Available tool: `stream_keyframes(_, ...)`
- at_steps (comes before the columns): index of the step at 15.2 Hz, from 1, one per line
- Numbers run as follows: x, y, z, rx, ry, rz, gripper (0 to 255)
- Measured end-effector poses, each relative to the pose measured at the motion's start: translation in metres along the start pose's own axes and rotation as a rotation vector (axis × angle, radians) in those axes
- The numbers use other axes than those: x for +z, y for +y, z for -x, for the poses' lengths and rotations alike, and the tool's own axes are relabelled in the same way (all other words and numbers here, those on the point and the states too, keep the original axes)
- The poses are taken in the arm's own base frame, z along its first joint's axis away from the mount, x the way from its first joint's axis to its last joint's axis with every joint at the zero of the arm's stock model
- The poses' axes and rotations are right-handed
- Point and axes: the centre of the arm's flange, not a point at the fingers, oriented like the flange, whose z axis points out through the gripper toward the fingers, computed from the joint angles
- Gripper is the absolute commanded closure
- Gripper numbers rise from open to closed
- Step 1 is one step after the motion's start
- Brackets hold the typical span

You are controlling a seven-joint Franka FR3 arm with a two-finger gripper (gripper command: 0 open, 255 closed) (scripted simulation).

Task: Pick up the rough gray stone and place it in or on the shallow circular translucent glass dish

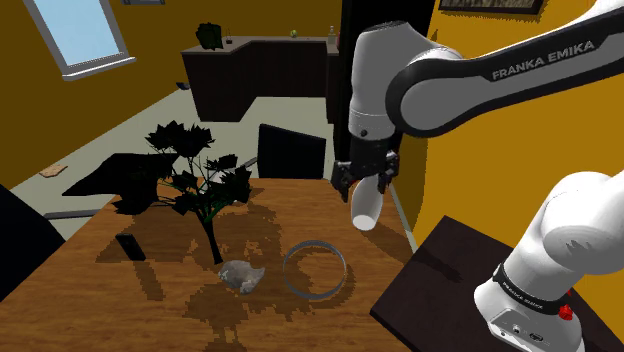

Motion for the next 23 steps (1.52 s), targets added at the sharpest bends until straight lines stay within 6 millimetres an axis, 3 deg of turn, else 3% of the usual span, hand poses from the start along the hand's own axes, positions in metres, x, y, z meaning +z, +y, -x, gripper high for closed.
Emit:
stream_keyframes(11,0.073,-0.119,-0.013,0.267,-0.017,-0.038,0)
stream_keyframes(19,0.127,-0.205,-0.044,0.466,-0.030,-0.069,0)
stream_keyframes(23,0.147,-0.230,-0.056,0.533,-0.034,-0.076,0)
